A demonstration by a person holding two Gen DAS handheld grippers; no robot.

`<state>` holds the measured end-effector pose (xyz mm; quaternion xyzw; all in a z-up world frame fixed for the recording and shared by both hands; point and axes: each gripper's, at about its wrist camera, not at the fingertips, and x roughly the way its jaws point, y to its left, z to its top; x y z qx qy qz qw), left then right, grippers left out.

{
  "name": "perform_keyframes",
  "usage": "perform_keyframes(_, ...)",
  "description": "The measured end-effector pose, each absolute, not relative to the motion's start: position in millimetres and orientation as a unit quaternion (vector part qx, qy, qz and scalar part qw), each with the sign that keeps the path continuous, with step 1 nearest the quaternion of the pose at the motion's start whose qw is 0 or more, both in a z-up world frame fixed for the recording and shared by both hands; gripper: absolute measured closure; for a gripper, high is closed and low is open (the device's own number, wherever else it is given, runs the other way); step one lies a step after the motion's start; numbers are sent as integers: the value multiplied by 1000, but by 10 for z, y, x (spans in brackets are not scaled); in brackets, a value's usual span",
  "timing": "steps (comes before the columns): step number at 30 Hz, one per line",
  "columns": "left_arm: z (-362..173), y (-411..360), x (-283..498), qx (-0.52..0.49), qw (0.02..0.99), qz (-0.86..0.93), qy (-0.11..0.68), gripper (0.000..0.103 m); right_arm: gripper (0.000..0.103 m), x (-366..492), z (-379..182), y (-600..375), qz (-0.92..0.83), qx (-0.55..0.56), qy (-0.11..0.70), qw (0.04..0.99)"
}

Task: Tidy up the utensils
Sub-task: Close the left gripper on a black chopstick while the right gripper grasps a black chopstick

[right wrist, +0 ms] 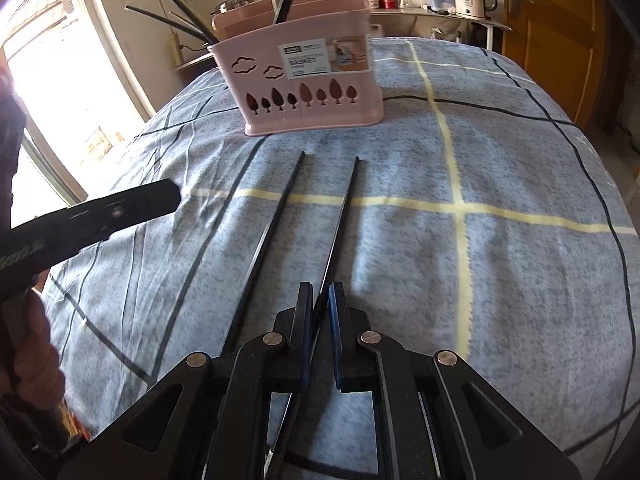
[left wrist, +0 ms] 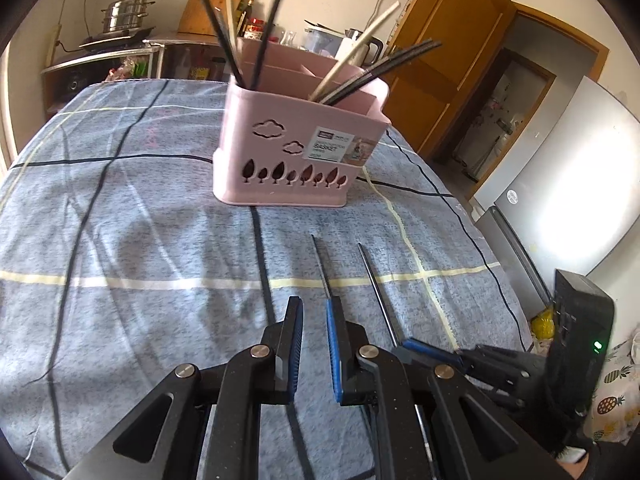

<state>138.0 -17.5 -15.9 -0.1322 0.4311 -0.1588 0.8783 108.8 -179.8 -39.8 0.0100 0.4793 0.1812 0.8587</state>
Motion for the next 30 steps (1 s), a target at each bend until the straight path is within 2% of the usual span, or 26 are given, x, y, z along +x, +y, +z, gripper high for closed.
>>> perform_keyframes(13, -489, -496, 1923, -121, 860, -150, 472, 91, 93, 1440, -297, -1892, 177, 52, 463, 867)
perform_keyframes(30, -532, -497, 1896, -62, 870, -146, 467, 92, 93, 1664, -409, -1876, 162, 45, 471, 866)
